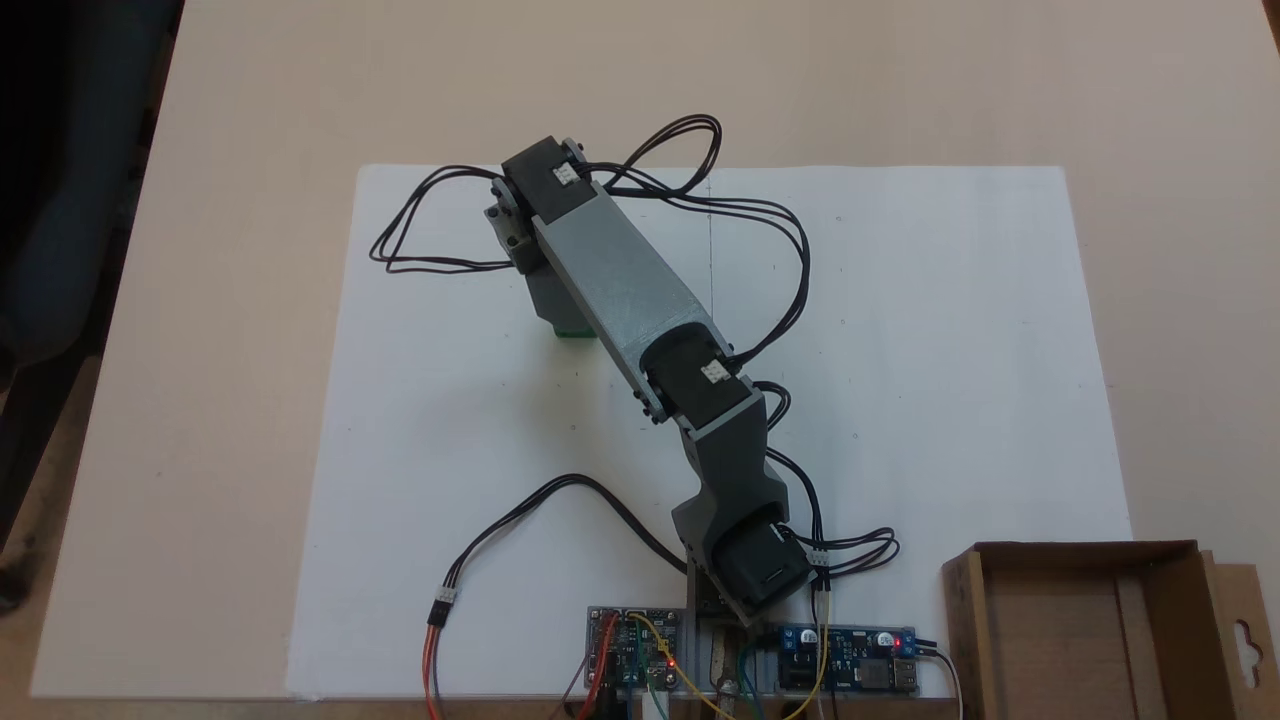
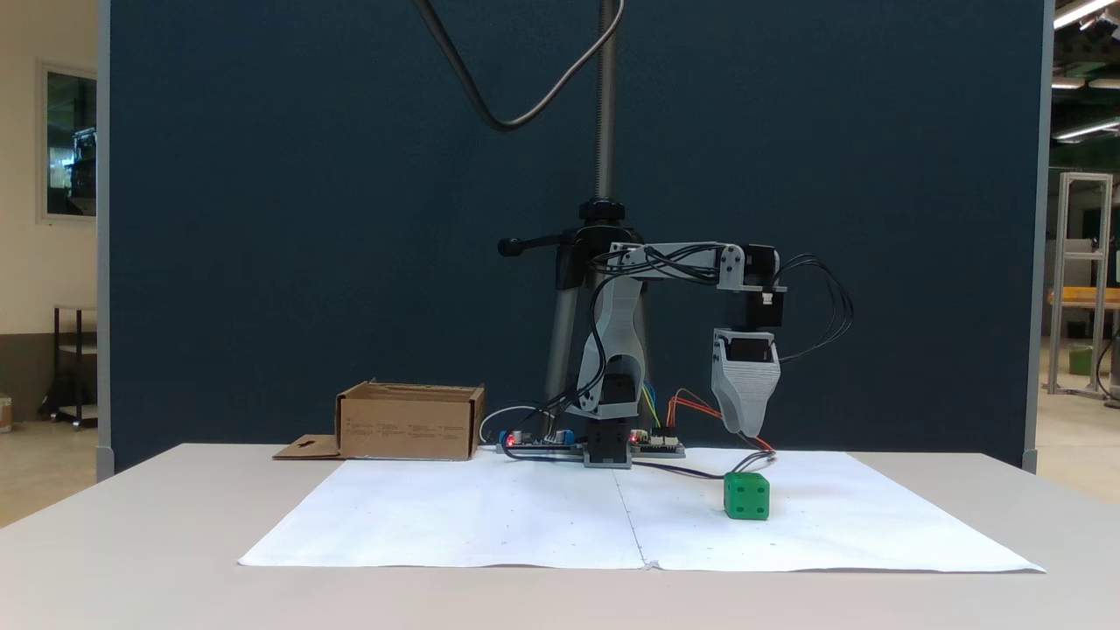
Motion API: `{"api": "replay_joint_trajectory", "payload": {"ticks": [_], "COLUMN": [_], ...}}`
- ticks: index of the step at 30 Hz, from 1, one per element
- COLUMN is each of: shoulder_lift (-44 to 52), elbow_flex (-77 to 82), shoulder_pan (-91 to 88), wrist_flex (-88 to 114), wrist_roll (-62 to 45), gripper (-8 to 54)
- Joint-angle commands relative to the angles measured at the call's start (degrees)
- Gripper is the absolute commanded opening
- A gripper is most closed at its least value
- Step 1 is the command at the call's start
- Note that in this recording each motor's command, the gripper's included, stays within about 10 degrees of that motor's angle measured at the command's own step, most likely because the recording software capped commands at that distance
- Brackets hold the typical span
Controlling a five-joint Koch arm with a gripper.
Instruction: Grasp a green dice and put it in the bin.
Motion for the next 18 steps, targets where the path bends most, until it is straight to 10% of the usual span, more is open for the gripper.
{"api": "replay_joint_trajectory", "payload": {"ticks": [1,18], "shoulder_lift": [1.0,0.1], "elbow_flex": [-1.1,-1.1], "shoulder_pan": [-0.8,-1.0], "wrist_flex": [0.2,-0.2], "wrist_roll": [2.9,2.9], "gripper": [47.1,47.1]}}
